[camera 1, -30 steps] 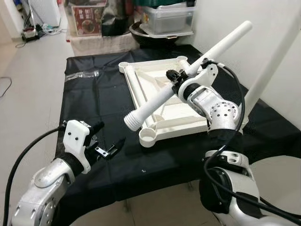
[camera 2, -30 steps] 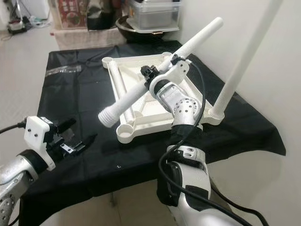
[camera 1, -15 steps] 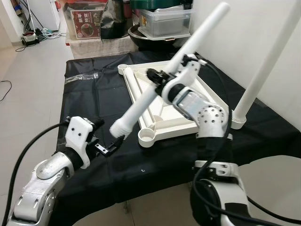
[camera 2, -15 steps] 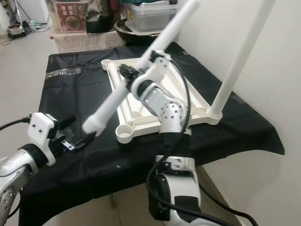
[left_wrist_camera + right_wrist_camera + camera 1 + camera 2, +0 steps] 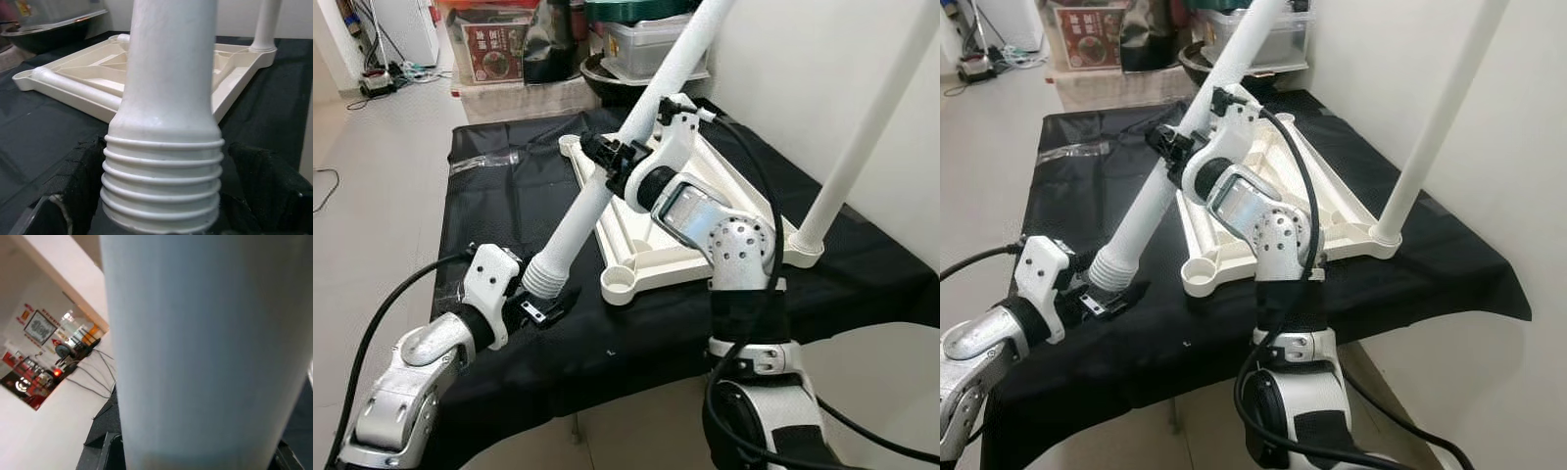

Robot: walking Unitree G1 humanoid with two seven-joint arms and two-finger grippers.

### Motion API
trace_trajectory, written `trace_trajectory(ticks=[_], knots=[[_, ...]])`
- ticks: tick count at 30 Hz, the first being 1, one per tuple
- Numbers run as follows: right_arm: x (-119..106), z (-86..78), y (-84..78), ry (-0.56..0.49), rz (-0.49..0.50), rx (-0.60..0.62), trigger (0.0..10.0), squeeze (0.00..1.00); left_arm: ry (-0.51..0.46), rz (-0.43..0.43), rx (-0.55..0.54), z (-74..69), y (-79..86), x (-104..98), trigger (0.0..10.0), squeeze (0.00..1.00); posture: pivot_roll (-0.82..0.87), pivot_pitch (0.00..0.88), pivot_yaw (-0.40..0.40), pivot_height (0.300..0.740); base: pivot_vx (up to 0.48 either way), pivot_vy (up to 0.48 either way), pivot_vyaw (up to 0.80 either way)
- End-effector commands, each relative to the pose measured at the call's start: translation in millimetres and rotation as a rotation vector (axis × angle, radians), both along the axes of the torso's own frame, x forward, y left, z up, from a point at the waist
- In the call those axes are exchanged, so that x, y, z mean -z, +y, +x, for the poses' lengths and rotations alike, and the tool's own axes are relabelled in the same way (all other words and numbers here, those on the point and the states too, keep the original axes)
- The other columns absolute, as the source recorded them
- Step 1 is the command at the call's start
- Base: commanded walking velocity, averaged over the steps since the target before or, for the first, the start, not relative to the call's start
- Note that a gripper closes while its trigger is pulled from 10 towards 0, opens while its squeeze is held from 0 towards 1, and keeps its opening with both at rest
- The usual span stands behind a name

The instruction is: Building children table

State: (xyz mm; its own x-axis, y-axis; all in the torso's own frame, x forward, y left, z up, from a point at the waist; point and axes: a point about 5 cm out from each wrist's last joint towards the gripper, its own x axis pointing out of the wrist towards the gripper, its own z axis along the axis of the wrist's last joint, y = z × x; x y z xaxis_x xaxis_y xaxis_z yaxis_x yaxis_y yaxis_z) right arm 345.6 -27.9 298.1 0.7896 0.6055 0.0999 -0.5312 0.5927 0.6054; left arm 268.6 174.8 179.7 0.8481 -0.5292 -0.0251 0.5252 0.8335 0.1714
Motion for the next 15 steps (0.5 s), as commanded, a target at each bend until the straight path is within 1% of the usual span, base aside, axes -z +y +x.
trace_trajectory(ticks=[1, 7, 8, 9, 10, 11, 12, 15], knots=[[-1, -10.4, 13.9, -0.016, 0.021, -0.077, 0.0, 0.00, 0.010, 0.014, -0.025, 1.3, 1.4, 5, 10.0, 0.00, 0.04, 0.000, -0.032, 0.740, 0.000, 0.000, 0.00], [1, -15.3, 16.7, -0.030, 0.011, -0.103, 0.0, 0.00, 0.007, 0.014, -0.045, 5.5, 2.1, 7, 10.0, 0.00, 0.04, 0.000, -0.032, 0.740, 0.000, 0.000, 0.00], [0, -17.2, 17.9, -0.040, 0.010, -0.113, 0.0, 0.00, 0.007, 0.014, -0.047, 6.1, 2.4, 7, 8.1, 0.00, 0.04, 0.000, -0.027, 0.740, 0.000, 0.000, 0.00], [0, -18.5, 18.7, -0.047, 0.009, -0.120, 0.0, 0.00, 0.008, 0.014, -0.048, 6.5, 2.6, 8, 4.0, 0.00, 0.04, 0.000, -0.027, 0.740, 0.000, 0.000, 0.00], [0, -18.5, 18.7, -0.047, 0.009, -0.120, 0.0, 0.00, 0.008, 0.014, -0.048, 6.5, 2.6, 8, 4.0, 0.00, 0.04, 0.000, -0.027, 0.740, 0.000, 0.000, 0.00], [-1, -20.0, 19.6, -0.055, 0.008, -0.129, 0.0, 0.00, 0.002, 0.010, -0.053, 7.3, 2.8, 7, 2.5, 0.00, 0.04, 0.000, -0.027, 0.740, 0.000, 0.000, 0.00], [0, -21.2, 20.5, -0.059, 0.004, -0.136, 0.0, 0.00, -0.004, 0.008, -0.058, 8.4, 2.7, 7, 0.0, 0.00, 0.04, 0.000, -0.026, 0.740, 0.000, 0.000, 0.00], [1, -22.1, 21.3, -0.062, 0.000, -0.141, 0.0, 0.00, -0.010, 0.007, -0.063, 9.6, 2.5, 6, 0.0, 0.00, 0.04, 0.000, -0.026, 0.740, 0.000, 0.000, 0.00]])
